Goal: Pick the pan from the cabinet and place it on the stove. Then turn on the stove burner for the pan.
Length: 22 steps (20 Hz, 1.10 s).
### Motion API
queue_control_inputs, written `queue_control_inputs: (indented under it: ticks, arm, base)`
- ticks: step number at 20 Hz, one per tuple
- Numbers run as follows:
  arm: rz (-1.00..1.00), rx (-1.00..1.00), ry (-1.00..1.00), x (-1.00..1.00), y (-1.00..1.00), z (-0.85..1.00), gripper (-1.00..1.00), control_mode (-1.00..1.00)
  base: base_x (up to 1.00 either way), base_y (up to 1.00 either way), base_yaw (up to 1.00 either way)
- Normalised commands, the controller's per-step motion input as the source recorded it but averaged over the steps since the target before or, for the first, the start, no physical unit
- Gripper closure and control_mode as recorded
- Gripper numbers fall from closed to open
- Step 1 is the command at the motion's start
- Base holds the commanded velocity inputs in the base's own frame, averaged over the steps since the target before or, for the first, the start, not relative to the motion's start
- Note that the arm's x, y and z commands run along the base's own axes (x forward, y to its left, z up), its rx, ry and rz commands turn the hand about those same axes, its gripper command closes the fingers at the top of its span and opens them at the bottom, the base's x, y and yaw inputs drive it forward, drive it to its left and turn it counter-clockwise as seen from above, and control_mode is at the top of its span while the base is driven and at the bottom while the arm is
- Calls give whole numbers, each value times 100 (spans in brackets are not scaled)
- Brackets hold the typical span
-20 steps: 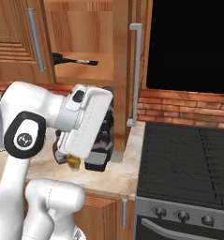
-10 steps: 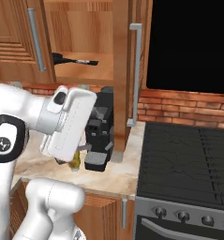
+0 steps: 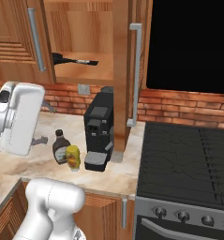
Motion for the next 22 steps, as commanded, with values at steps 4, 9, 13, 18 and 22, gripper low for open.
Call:
queue_control_inputs:
  ticks: [4, 9, 13, 18, 22]
  arm:
    - [10, 10, -12, 3, 81, 15, -100, -100]
    - [14, 16, -17, 12, 57, 8, -100, -100]
    - [14, 20, -20, 15, 42, 6, -100, -100]
    - [9, 22, -26, 13, 33, 5, -100, -100]
    - [0, 20, -33, 4, 29, 14, -100, -100]
  base:
    - [0, 0, 0]
    - [0, 0, 0]
    - [0, 0, 0]
    - [0, 0, 0]
    - [0, 0, 0]
